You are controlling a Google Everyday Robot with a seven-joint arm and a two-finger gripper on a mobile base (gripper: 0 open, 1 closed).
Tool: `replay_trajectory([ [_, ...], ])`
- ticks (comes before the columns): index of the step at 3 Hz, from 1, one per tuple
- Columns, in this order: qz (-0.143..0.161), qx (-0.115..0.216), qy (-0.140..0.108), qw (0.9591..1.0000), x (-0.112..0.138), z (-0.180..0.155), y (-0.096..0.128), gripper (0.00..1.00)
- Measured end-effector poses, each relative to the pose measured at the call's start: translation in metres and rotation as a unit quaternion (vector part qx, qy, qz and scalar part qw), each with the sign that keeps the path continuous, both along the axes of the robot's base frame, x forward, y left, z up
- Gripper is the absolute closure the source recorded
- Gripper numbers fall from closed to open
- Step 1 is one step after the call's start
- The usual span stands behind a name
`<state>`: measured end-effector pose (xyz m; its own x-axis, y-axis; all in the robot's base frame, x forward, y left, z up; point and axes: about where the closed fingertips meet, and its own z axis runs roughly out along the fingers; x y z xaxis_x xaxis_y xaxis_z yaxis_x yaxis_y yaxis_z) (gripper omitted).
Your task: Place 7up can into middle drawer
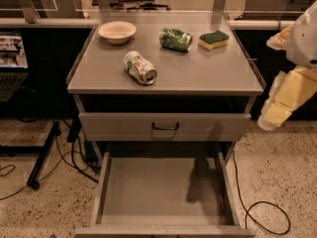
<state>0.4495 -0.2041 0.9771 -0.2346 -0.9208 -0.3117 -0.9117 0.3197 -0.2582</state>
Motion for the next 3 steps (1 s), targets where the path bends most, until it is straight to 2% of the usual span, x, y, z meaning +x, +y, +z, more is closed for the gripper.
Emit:
replay_trajectory([
  [1, -0.042, 0.108, -0.013, 0.9932, 0.04, 0.0, 0.031, 0.0],
  [2, -0.114, 0.192, -0.001, 0.9747, 0.075, 0.001, 0.047, 0.0],
  [3, -0.178, 0.243, 0.03, 0.953, 0.108, -0.001, 0.062, 0.0],
])
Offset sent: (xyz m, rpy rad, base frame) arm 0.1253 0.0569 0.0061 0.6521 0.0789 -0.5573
